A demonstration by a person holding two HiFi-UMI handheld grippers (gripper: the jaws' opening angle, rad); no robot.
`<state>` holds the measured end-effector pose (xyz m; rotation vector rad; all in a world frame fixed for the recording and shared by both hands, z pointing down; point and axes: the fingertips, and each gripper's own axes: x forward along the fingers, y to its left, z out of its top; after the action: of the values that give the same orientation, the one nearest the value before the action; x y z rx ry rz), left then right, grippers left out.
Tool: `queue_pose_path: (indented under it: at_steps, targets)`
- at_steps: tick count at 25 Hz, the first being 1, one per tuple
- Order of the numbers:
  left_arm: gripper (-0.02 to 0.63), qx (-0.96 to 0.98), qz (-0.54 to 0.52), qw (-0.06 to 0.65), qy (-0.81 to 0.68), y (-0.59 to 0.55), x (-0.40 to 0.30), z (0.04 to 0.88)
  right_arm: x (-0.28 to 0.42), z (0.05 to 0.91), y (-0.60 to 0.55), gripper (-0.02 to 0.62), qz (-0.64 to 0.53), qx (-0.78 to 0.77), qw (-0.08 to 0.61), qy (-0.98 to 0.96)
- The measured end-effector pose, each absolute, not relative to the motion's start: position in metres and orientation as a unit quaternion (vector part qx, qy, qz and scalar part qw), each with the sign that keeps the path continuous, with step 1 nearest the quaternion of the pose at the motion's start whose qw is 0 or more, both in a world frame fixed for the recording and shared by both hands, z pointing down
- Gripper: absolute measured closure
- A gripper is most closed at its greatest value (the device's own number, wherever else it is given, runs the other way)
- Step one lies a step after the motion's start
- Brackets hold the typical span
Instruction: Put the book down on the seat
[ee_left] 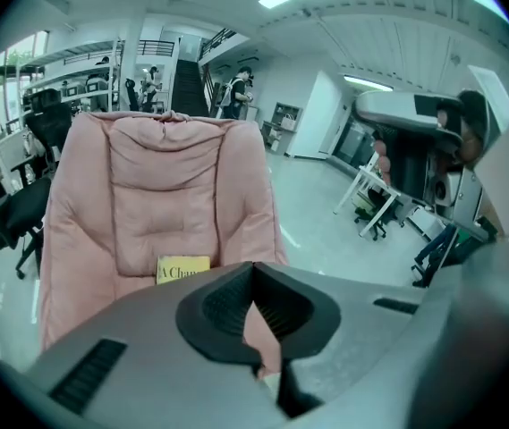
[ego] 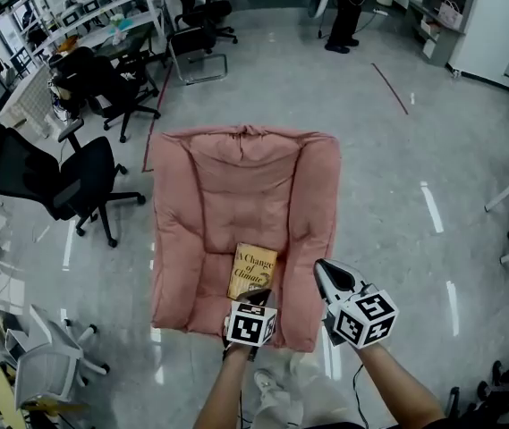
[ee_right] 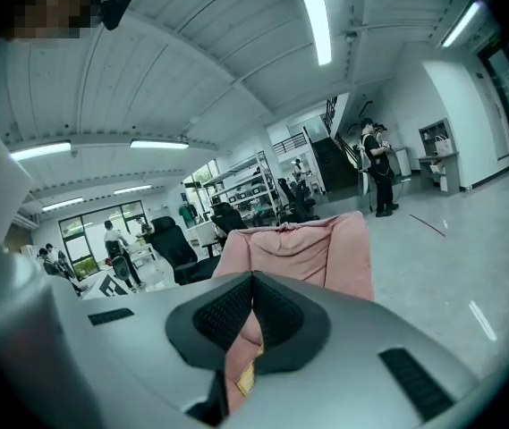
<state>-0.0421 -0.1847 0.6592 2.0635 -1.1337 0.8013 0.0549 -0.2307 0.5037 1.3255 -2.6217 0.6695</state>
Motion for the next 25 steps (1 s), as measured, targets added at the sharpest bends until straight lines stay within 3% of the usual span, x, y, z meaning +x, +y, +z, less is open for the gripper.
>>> queue_pose_path:
  at_steps: [14, 25]
  targets:
    - [0.601, 0.809, 0.221, 0.291, -0.46, -0.168, -0.072, 0.559, 0.025, 0.446, -0.199, 0.578, 0.177, 0.421, 0.061, -0.888]
    - [0.601, 0.829, 0.155, 0.227, -0.487, -0.148, -0.104, 0.465, -0.007, 0.388, -0.169, 0.578, 0.131, 0.409, 0.046, -0.902]
